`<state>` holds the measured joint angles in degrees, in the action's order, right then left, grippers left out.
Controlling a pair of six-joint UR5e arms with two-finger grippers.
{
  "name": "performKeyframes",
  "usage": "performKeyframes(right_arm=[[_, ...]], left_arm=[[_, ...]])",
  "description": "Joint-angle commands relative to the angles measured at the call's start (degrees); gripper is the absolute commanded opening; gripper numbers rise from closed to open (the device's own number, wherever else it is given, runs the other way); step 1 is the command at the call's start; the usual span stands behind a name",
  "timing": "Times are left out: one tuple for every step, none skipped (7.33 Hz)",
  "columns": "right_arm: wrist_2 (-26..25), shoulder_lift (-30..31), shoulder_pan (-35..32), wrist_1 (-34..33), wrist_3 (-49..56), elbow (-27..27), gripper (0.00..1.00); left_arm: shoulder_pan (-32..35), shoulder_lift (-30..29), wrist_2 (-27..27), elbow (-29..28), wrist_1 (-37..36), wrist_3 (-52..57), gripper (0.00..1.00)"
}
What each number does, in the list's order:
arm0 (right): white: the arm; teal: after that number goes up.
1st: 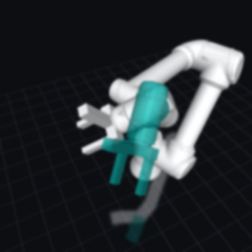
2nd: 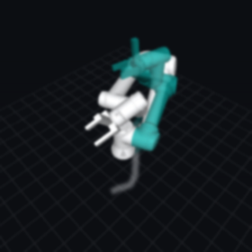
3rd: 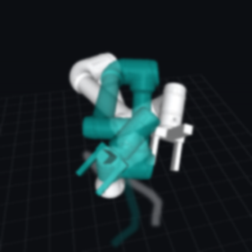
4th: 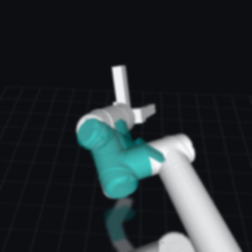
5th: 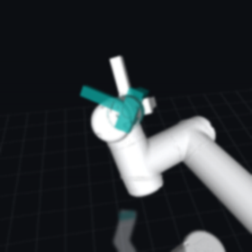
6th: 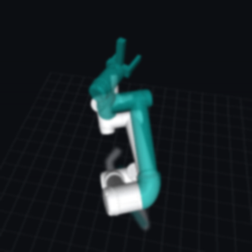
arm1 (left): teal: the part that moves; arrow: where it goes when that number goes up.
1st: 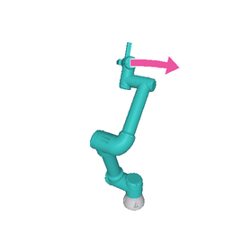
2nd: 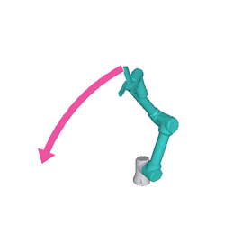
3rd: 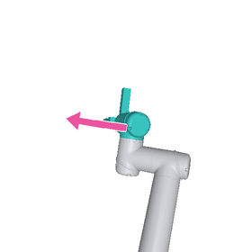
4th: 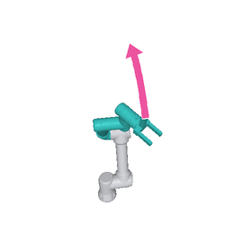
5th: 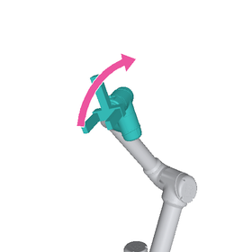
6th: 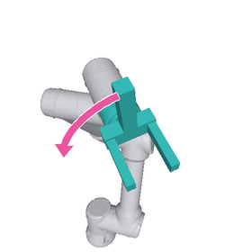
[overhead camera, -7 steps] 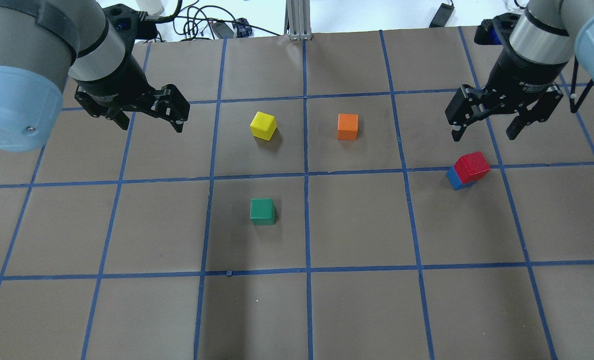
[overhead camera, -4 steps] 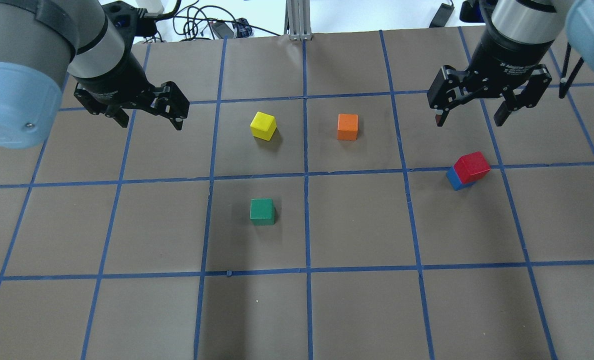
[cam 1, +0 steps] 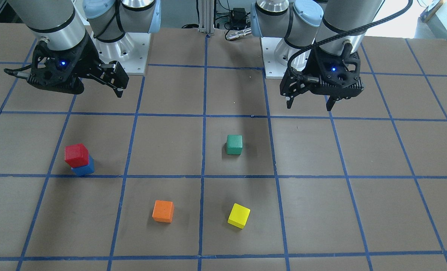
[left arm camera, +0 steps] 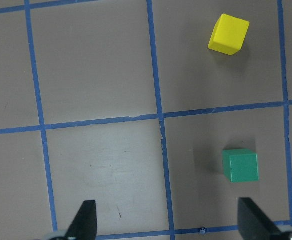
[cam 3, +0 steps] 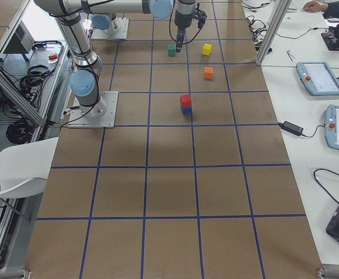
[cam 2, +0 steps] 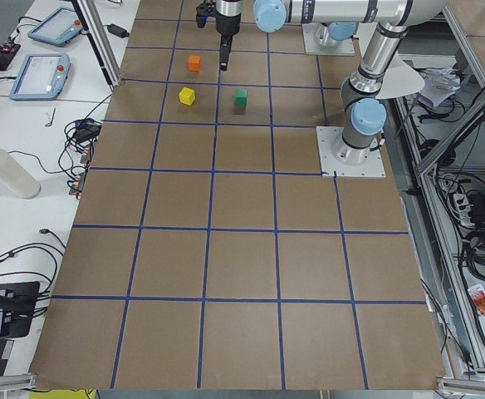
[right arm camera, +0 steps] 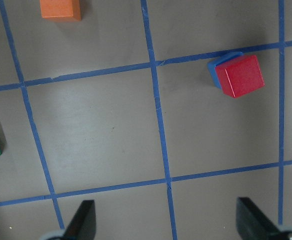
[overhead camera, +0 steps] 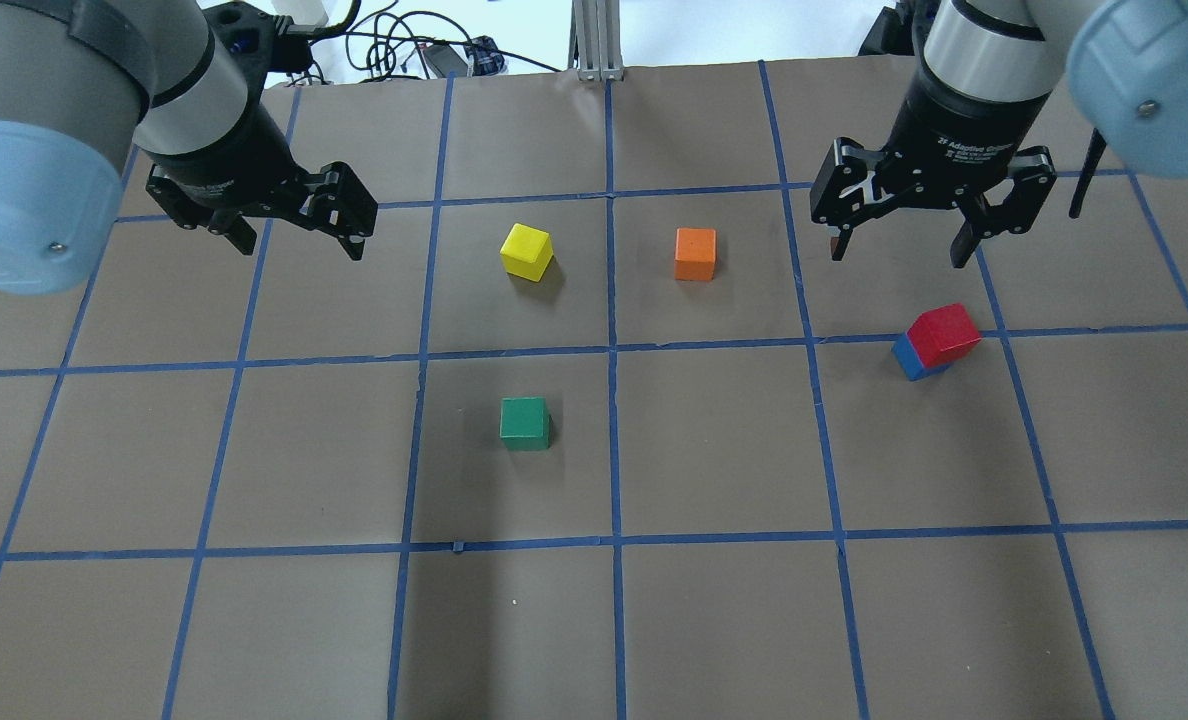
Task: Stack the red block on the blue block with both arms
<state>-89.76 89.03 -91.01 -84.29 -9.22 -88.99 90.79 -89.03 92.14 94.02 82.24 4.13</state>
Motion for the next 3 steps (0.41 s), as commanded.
performKeyframes(right_arm=[[-0.06,0.0,-0.92,0.35,-1.24,-0.04,1.0],[-0.06,-0.09,-1.01,0.35,-1.15,-0.13,1.0],[0.03,-0.18,-1.02,0.27,-1.15,-0.22,1.0]], left_arm=[[0.08,-0.26,-0.04,-0.06,0.11,0.0,1.0],[0.08,-0.35,-0.04,-0.15,0.11,0.0,1.0],[0.08,-0.35,-0.04,-0.15,0.11,0.0,1.0]])
